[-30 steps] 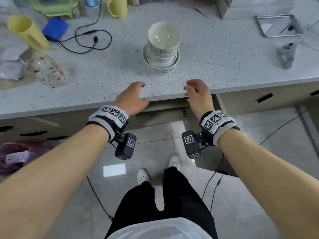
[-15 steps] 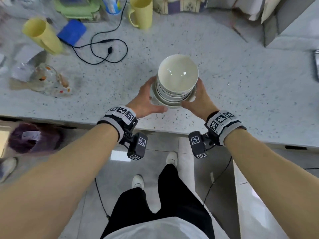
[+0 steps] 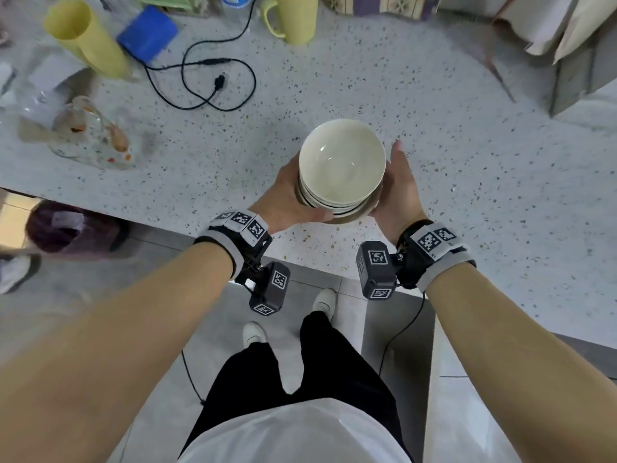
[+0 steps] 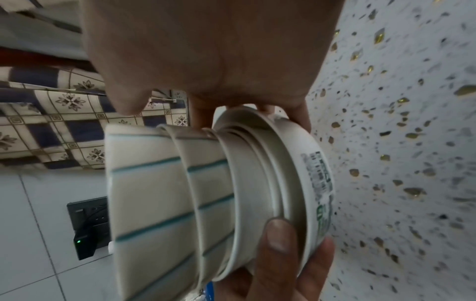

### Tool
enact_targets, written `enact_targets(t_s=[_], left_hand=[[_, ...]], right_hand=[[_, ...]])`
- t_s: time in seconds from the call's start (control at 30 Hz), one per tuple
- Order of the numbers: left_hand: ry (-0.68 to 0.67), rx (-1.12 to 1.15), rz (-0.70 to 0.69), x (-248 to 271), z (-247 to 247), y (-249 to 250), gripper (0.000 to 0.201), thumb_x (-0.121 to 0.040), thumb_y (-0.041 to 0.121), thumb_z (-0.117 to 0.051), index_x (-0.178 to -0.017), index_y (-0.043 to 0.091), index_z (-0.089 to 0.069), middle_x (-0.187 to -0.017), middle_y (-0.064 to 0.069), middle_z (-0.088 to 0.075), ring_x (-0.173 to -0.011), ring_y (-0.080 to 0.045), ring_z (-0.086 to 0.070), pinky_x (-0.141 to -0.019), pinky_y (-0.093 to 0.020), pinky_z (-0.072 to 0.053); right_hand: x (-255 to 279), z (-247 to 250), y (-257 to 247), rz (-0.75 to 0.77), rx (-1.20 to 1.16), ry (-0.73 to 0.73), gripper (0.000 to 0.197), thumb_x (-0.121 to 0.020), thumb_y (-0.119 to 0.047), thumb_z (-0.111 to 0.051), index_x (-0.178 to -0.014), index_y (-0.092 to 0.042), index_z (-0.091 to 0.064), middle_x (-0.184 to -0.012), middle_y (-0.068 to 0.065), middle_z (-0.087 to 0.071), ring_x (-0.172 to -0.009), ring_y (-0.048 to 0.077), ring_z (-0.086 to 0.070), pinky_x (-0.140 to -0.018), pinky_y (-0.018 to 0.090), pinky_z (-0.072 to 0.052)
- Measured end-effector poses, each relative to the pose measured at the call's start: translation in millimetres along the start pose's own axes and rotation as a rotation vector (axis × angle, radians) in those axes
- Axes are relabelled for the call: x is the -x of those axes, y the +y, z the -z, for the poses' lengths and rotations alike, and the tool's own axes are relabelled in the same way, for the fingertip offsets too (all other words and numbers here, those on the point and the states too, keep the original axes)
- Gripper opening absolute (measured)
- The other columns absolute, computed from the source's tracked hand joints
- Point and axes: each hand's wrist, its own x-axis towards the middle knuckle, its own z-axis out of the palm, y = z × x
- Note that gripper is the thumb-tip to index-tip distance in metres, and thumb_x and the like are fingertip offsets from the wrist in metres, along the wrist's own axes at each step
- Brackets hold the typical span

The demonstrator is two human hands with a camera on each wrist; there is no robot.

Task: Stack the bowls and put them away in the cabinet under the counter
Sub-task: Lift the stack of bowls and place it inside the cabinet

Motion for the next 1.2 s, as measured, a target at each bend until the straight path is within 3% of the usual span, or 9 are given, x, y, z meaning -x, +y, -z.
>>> enact_targets(t_s=[0.1,0.23,0.27,0.5,0.57,0.7,0.8,0.97,1.2], left_hand=[[0.028,0.018,-0.017,-3,-5,0,0.102,-0.066,0.001,-0.089,-0.145,0.021,-0.029,-0.130,0.019,-0.047,-0.113,0.025,-0.046,-0.090,-0.001,-0.040],[0.055,0.036,-0.045,-4,-15,3,0.107,-0.059,0.023,-0.094,-0.146,0.025,-0.033,-0.138,0.009,-0.050,-0.131,-0.004,-0.047,-0.107,-0.026,-0.042],[0.060,0.030,-0.045,-3,-17,4,0.105,-0.057,0.026,-0.093,-0.143,0.029,-0.034,-0.137,0.010,-0.051,-0.131,-0.005,-0.047,-0.107,-0.026,-0.042],[0.017,-0.048,-0.077,25,-25,6,0.095,-0.062,0.006,-0.092,-0.134,0.030,-0.035,-0.124,0.021,-0.050,-0.113,0.018,-0.049,-0.088,-0.002,-0.041],[-0.012,-0.060,-0.102,41,-29,9,0.093,-0.063,0.004,-0.092,-0.130,0.033,-0.035,-0.121,0.024,-0.048,-0.108,0.025,-0.046,-0.087,0.000,-0.039],[-0.042,-0.052,-0.149,82,-35,17,0.094,-0.059,0.015,-0.091,-0.132,0.034,-0.034,-0.121,0.028,-0.045,-0.109,0.027,-0.044,-0.095,-0.008,-0.041],[-0.072,-0.051,-0.194,119,-35,15,0.092,-0.063,0.003,-0.091,-0.127,0.032,-0.032,-0.116,0.029,-0.042,-0.100,0.036,-0.042,-0.082,0.006,-0.035],[-0.139,-0.003,-0.208,190,-29,-10,0.090,-0.064,-0.004,-0.089,-0.126,0.034,-0.036,-0.117,0.027,-0.046,-0.102,0.032,-0.045,-0.082,0.004,-0.037],[-0.175,0.083,-0.138,269,-31,-81,0.100,-0.059,-0.008,-0.089,-0.130,0.035,-0.033,-0.122,0.026,-0.044,-0.108,0.030,-0.044,-0.089,0.004,-0.033]], right_hand=[[-8,-3,-3,0.019,-0.012,0.084,0.059,-0.084,-0.072,-0.040,-0.111,-0.030,-0.070,-0.120,0.000,-0.072,-0.118,0.023,-0.063,-0.108,0.054,-0.042],[-14,-8,-5,0.053,-0.013,0.202,0.040,-0.080,-0.063,-0.049,-0.096,-0.032,-0.069,-0.116,0.002,-0.072,-0.112,0.024,-0.065,-0.106,0.049,-0.046],[-14,-9,-4,0.051,-0.022,0.208,0.038,-0.081,-0.062,-0.049,-0.094,-0.033,-0.069,-0.115,0.002,-0.072,-0.111,0.024,-0.065,-0.105,0.049,-0.047],[21,-5,25,0.063,-0.106,0.276,0.027,-0.093,-0.051,-0.047,-0.089,-0.036,-0.069,-0.112,-0.002,-0.072,-0.113,0.024,-0.063,-0.107,0.050,-0.046],[38,-5,36,0.071,-0.134,0.297,0.028,-0.095,-0.048,-0.046,-0.087,-0.036,-0.070,-0.109,-0.002,-0.072,-0.114,0.024,-0.063,-0.107,0.049,-0.045],[75,-11,54,0.116,-0.149,0.352,0.029,-0.089,-0.054,-0.050,-0.090,-0.033,-0.070,-0.107,-0.002,-0.073,-0.110,0.023,-0.065,-0.105,0.049,-0.047],[107,-21,76,0.133,-0.121,0.398,0.031,-0.086,-0.056,-0.051,-0.085,-0.033,-0.071,-0.102,-0.002,-0.073,-0.105,0.023,-0.066,-0.103,0.049,-0.049],[162,-45,136,0.142,-0.152,0.403,0.031,-0.093,-0.055,-0.046,-0.096,-0.032,-0.068,-0.106,-0.002,-0.072,-0.107,0.022,-0.065,-0.101,0.044,-0.050],[201,-69,238,0.062,-0.227,0.443,0.027,-0.093,-0.053,-0.049,-0.090,-0.035,-0.069,-0.098,-0.005,-0.073,-0.102,0.023,-0.066,-0.099,0.042,-0.050]])
